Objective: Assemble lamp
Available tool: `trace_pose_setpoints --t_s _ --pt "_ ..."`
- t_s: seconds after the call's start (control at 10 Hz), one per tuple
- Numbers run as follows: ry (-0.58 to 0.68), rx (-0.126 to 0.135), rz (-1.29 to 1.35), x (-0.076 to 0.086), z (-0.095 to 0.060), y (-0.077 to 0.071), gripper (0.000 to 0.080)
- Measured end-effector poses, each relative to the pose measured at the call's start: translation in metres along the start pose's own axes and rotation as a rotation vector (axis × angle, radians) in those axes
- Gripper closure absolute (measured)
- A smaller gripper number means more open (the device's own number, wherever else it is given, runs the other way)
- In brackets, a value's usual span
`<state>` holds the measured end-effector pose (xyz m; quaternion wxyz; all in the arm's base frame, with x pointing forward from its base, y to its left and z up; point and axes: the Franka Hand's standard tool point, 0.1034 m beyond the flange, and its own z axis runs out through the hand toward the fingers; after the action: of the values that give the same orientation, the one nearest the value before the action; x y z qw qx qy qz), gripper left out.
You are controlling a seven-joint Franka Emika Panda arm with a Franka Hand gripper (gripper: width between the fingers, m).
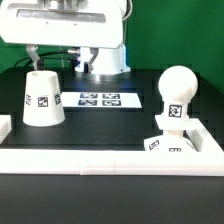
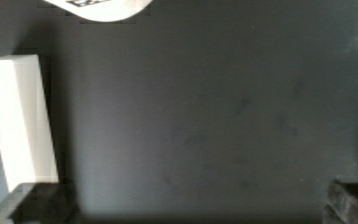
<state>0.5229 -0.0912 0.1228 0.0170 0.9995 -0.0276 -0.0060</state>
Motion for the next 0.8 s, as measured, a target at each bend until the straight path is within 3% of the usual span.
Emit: trace_pose_setpoints --t_s 0.3,0.5,0.8 --pt "0.004 0.001 -0.004 -0.006 0.002 0.001 0.0101" --pt "-0.006 0.013 0.006 -0.033 0.005 0.005 0.0101" --pt "-0.015 0.025 0.013 -0.059 0.010 0.009 0.0101"
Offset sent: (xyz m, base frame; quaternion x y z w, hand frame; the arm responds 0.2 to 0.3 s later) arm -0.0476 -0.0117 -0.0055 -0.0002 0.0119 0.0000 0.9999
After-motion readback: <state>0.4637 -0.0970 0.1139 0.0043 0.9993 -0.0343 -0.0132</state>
